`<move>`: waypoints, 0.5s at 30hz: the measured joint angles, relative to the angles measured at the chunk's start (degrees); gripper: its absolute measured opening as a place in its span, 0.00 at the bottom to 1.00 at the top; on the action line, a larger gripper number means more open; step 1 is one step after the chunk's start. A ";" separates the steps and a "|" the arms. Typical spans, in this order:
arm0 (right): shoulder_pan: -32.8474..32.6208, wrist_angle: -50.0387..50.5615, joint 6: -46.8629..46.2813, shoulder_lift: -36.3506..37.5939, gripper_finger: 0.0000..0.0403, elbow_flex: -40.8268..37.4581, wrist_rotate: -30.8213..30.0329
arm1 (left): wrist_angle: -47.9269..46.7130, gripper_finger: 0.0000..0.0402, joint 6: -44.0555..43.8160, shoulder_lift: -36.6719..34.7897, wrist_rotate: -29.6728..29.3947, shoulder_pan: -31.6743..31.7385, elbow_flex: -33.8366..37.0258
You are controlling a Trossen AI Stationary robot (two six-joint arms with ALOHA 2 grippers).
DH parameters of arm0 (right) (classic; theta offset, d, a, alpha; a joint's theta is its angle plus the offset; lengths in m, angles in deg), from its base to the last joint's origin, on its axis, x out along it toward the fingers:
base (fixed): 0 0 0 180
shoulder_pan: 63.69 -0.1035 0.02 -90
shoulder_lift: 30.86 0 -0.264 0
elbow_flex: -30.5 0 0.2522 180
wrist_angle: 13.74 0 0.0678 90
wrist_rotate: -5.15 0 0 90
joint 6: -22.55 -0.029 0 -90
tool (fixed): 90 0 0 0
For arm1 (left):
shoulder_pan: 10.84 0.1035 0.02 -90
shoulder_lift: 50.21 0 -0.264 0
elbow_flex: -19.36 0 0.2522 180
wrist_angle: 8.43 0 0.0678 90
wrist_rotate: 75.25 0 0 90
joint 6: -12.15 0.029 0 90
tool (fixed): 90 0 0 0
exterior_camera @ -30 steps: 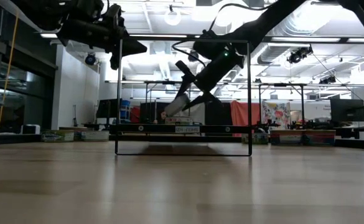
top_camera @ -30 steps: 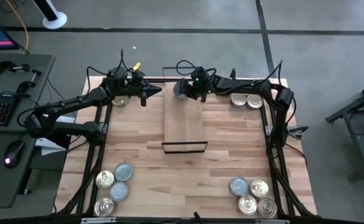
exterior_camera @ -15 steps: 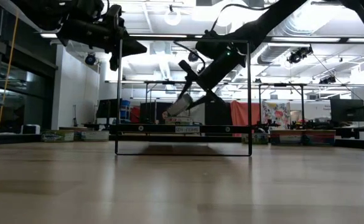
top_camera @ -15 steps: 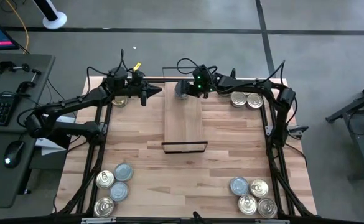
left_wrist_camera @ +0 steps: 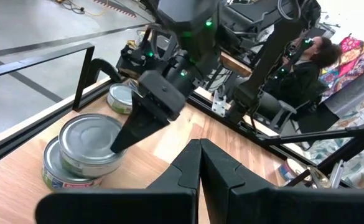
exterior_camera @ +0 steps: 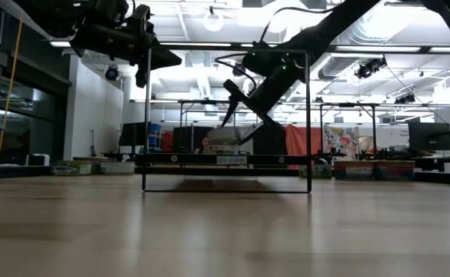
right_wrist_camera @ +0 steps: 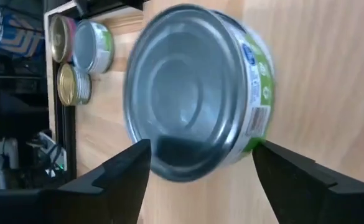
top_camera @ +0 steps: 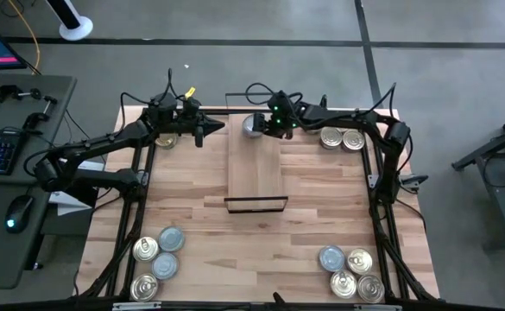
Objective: Stack canned seafood by type on shelf
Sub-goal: Stack the green tuna can on top of the green tuna can, then move the pink and blue tuna can to the bottom middle of the table
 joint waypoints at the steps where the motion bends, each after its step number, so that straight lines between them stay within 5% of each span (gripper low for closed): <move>1: 0.08 -0.34 -0.67 0.00 0.67 0.00 0.65 | 0.00 0.00 -0.02 0.00 0.00 0.00 0.00; 12: -0.14 -2.82 -1.65 0.02 0.68 0.00 1.15 | 0.02 0.00 -0.02 0.00 0.00 0.00 0.00; 15: -0.12 -2.10 2.94 0.40 0.68 0.00 5.24 | -0.07 0.00 -1.30 -0.65 0.58 0.00 0.00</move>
